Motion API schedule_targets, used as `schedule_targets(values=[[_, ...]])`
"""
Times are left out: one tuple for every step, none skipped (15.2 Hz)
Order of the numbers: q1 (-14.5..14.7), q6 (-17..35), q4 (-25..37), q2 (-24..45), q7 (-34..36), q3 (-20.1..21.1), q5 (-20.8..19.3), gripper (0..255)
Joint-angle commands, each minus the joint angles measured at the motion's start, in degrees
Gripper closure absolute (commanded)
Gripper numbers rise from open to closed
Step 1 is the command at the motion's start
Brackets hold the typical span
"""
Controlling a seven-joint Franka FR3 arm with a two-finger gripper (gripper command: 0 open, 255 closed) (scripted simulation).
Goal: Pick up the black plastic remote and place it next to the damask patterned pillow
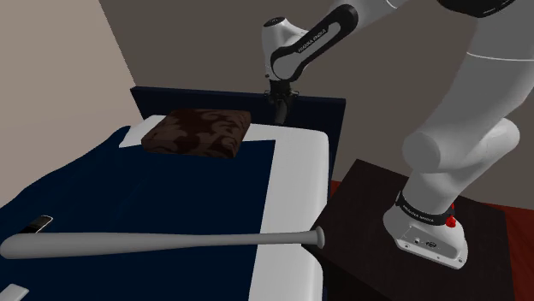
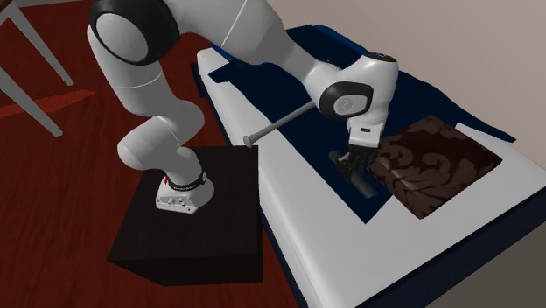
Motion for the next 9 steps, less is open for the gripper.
schedule_targets(values=[[-0.2, -1.3, 4.9, 4.4, 0.2, -0.6, -2.5, 255], [-0.1, -2.1, 7.6, 6.6, 0.2, -1.0, -3.7, 255], [0.1, -2.9, 10.3, 8.8, 0.2, -1.3, -4.7, 255], [0.5, -3.8, 13.0, 11.0, 0.2, -1.7, -5.7, 255], [0.8, -4.8, 15.9, 13.2, 0.0, -2.1, -6.6, 255], [1.2, -5.8, 18.9, 15.4, -0.2, -2.5, -7.4, 255], [1.7, -6.8, 21.9, 17.6, -0.5, -2.9, -8.1, 255], [2.2, -7.9, 25.1, 19.9, -0.8, -3.4, -8.8, 255], [2.8, -9.1, 28.4, 22.1, -1.3, -3.8, -9.4, 255]])
